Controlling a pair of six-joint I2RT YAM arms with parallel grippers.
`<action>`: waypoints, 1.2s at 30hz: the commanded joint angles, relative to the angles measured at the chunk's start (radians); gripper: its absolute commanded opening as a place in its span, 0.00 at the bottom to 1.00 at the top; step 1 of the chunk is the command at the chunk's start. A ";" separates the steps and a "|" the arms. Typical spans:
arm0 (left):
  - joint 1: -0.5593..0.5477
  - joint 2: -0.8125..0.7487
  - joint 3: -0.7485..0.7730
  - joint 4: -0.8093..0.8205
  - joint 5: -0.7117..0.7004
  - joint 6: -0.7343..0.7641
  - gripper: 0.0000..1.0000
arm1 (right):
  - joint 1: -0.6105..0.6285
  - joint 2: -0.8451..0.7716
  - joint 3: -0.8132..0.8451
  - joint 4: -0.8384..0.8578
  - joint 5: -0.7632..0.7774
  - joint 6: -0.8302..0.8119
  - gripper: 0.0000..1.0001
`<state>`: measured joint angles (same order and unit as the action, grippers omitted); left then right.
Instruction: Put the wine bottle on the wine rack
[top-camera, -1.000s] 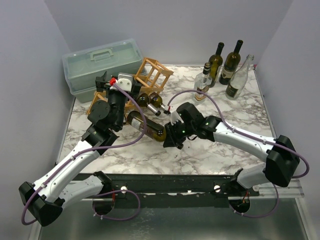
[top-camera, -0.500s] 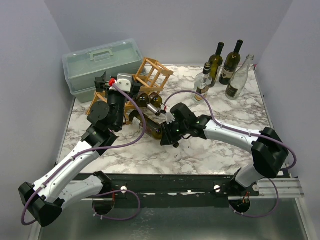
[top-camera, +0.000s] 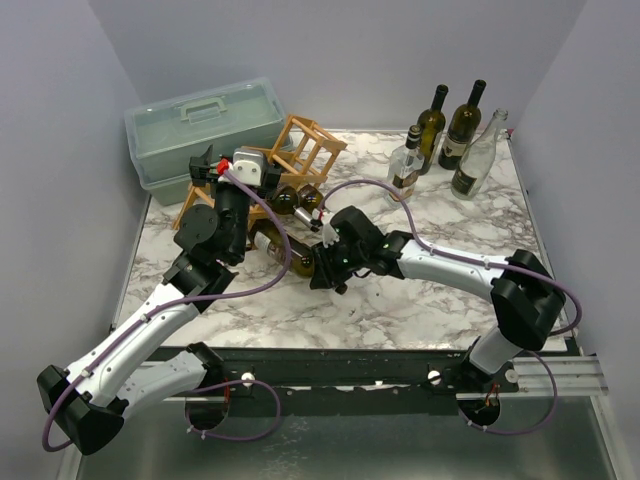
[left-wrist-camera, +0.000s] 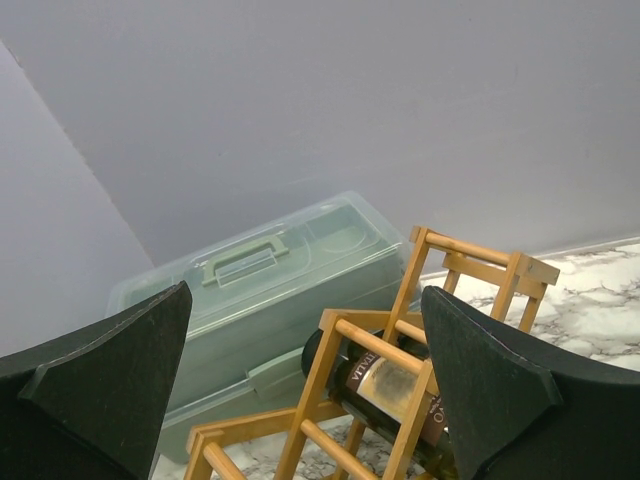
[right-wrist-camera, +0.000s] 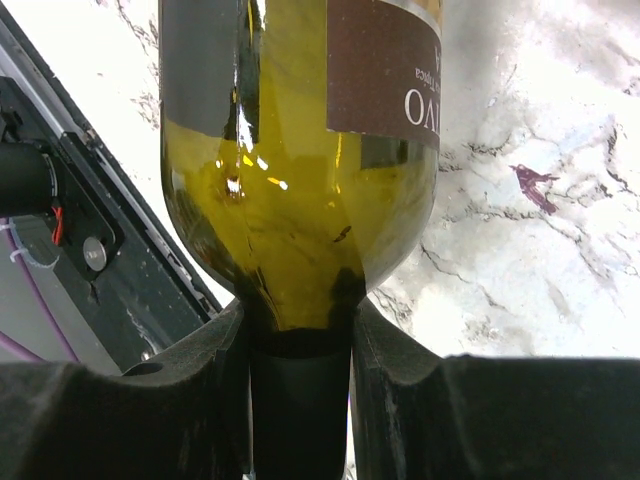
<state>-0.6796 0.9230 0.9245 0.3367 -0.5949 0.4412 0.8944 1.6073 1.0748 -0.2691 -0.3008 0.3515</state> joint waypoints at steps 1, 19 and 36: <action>0.007 -0.018 -0.012 0.031 -0.002 -0.015 0.98 | 0.015 0.016 0.065 0.158 0.009 0.004 0.01; 0.006 -0.024 -0.022 0.035 0.018 -0.052 0.98 | 0.044 0.147 0.129 0.312 0.147 0.004 0.00; 0.006 -0.041 -0.030 0.035 0.034 -0.073 0.98 | 0.077 0.271 0.260 0.287 0.274 0.001 0.00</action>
<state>-0.6796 0.9024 0.9035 0.3511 -0.5842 0.3809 0.9573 1.8881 1.2877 -0.1028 -0.1001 0.3656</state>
